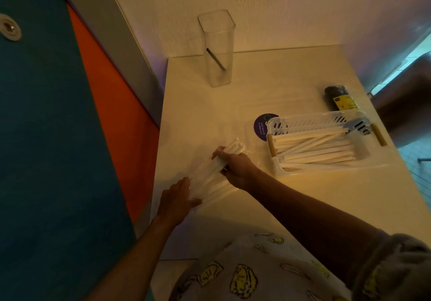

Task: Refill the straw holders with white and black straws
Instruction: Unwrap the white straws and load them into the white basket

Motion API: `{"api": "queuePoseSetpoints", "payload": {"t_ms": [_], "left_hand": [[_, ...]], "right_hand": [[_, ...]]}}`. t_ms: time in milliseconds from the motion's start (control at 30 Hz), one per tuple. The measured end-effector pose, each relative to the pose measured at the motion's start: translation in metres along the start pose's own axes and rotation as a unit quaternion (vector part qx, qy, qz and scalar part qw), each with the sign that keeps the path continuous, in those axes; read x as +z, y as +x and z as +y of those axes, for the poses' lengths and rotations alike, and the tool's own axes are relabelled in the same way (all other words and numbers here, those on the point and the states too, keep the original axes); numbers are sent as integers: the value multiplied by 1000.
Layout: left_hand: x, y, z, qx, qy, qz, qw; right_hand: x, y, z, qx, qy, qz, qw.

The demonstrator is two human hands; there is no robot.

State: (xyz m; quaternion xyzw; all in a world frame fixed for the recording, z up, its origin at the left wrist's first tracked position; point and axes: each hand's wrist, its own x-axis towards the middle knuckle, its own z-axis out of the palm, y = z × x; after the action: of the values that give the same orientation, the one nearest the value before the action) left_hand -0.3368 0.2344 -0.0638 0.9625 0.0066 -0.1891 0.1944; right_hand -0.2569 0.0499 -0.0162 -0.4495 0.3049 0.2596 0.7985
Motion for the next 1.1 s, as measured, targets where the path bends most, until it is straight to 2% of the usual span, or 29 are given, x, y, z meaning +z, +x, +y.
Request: {"api": "queuePoseSetpoints", "payload": {"t_ms": [167,400,700,1100], "left_hand": [[-2,0,2,-7,-12,-6,1000],[4,5,-8,-11,-20,-8,1000],[17,7,-15,11,56,2,998],[20,17,-3,-5,64,-10,998]], "right_hand": [[6,-2,1,-58,-72,40,995],[10,-10,-34,-188,-57,67,978],[11,-19,-64,-268,-123,101,950],[12,-43,-120,-398,-146,125,897]]}}
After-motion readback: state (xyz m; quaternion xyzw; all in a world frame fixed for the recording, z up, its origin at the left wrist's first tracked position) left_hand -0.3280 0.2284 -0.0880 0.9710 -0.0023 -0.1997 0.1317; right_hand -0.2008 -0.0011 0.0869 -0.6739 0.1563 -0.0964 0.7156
